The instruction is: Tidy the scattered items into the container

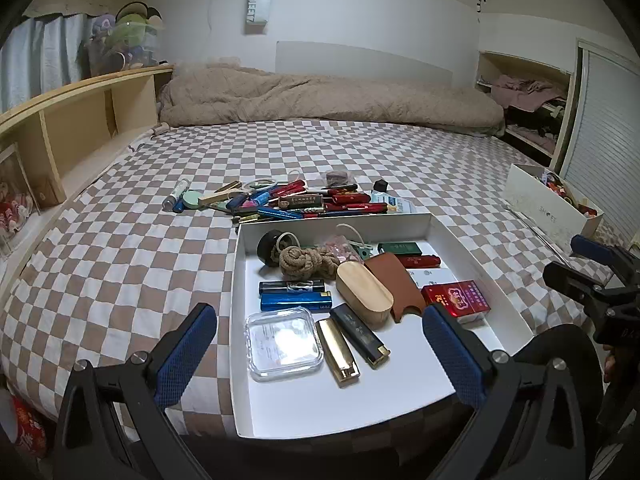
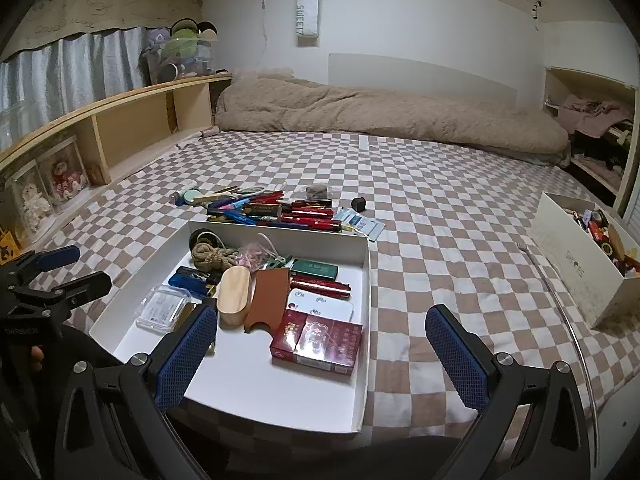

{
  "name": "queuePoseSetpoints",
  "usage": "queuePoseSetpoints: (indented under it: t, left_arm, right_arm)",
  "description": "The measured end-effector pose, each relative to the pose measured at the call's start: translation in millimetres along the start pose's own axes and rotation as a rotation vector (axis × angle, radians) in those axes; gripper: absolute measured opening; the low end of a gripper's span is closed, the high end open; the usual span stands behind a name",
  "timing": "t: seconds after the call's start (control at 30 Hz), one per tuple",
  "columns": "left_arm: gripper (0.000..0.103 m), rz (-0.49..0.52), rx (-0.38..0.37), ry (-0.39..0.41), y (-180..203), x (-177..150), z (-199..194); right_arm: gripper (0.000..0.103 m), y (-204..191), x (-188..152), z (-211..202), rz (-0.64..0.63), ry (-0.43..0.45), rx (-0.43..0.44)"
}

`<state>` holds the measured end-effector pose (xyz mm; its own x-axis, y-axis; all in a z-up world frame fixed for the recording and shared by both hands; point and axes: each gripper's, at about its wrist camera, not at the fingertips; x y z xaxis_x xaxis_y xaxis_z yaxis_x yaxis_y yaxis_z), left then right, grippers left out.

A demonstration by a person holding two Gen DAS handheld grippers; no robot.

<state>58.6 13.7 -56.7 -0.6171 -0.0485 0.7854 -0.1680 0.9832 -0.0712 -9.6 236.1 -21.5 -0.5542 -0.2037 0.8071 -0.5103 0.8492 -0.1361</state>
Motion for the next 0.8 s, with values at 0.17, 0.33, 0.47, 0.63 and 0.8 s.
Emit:
queuePoseSetpoints:
  t: [0.17, 0.33, 0.47, 0.63, 0.8]
  left_arm:
    - [0.103, -0.002, 0.001, -0.001, 0.1, 0.0, 0.1]
    - [0.103, -0.014, -0.003, -0.010, -1.4, -2.0, 2.4]
    - [0.103, -0.022, -0.015, -0.021, -2.4, -3.3, 4.5]
    - [0.103, -0.021, -0.014, -0.020, -2.2, -3.5, 4.6]
    - [0.103, -0.019, -0.007, -0.016, -1.5, -3.1, 4.0]
  right_arm:
    - [0.103, -1.0, 0.1, 0.1, -0.003, -0.004, -0.002]
    - [0.103, -0.4, -0.5, 0.2, 0.003, -0.004, -0.003]
    - [0.103, 1.2, -1.1, 1.6, 0.012, -0.007, -0.002]
    - [0.103, 2.2, -1.7, 1.3, 0.018, -0.007, -0.005]
    - [0.103, 2.5, -1.9, 1.5, 0.018, -0.008, -0.005]
Point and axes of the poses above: each gripper's, at about its wrist camera, not at the fingertips, and z roughly the way its jaws point, y to its right, x to its top, and after that the axes turned 12 degrees about x, right-handed
